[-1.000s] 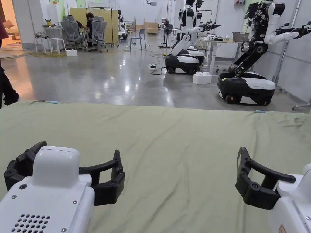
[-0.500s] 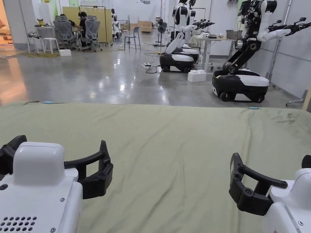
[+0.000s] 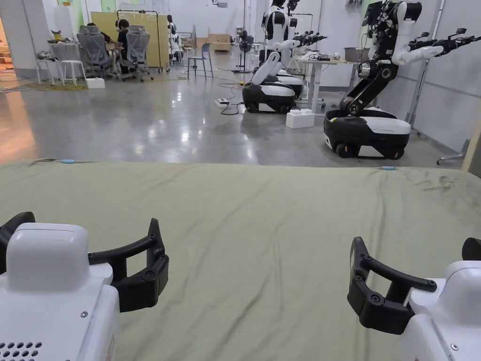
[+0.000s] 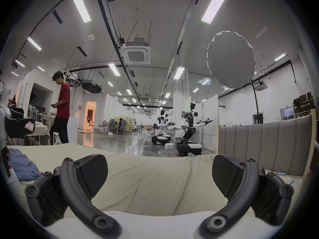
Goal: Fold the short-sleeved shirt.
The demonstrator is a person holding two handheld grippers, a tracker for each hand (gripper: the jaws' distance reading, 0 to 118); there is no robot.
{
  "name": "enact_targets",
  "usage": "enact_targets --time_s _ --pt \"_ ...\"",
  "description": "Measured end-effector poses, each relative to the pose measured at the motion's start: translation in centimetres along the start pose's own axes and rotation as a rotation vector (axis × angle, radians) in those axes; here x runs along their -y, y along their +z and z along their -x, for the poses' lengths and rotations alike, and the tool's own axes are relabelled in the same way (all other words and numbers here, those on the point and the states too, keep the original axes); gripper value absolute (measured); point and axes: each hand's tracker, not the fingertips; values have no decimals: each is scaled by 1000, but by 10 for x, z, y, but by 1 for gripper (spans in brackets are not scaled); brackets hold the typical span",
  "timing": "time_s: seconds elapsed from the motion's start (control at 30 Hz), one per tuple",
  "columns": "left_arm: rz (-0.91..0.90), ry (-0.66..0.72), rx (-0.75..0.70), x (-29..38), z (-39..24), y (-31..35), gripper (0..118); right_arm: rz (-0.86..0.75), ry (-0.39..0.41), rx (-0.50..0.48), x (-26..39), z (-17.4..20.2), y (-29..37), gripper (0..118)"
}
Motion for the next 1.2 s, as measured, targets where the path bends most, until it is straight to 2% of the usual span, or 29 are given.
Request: enact_targets --time_s 0.2,0.53,0.67,0.7,0.73,0.77,0.8,0.83,0.9,0.97,1.03,1.1,1.2 --pt "1 11 11 1 -2 0 118 13 -22 -8 2 -3 0 118" --pt "13 23 61 4 -14 -7 118 17 -6 -15 0 -3 0 118" --pt "89 40 101 5 -17 -8 118 66 -13 -3 0 -3 -1 117" --pt "116 58 124 4 -17 -8 112 66 -10 -7 0 -2 0 107" --pt "104 71 128 4 -17 -7 71 30 6 13 0 0 1 64" --pt "126 90 111 3 -18 -11 0 21 20 97 1 1 -2 2" --pt "147 105 76 -1 -23 -13 0 48 31 178 2 4 -7 2" --pt "227 87 84 -5 -24 -15 0 108 25 87 1 5 -10 2" --pt "154 -1 102 -8 -26 -11 0 66 -1 87 -1 1 -10 2" --pt "122 -44 99 -13 -29 -7 0 41 15 74 -2 3 -11 2" --pt "122 42 147 -12 -27 -9 0 41 20 61 -4 6 -11 2" --pt "153 130 187 -12 -15 -11 0 50 -28 -4 -6 14 -17 2" --pt "172 130 123 -16 18 3 0 42 -58 -125 -12 39 -20 2"
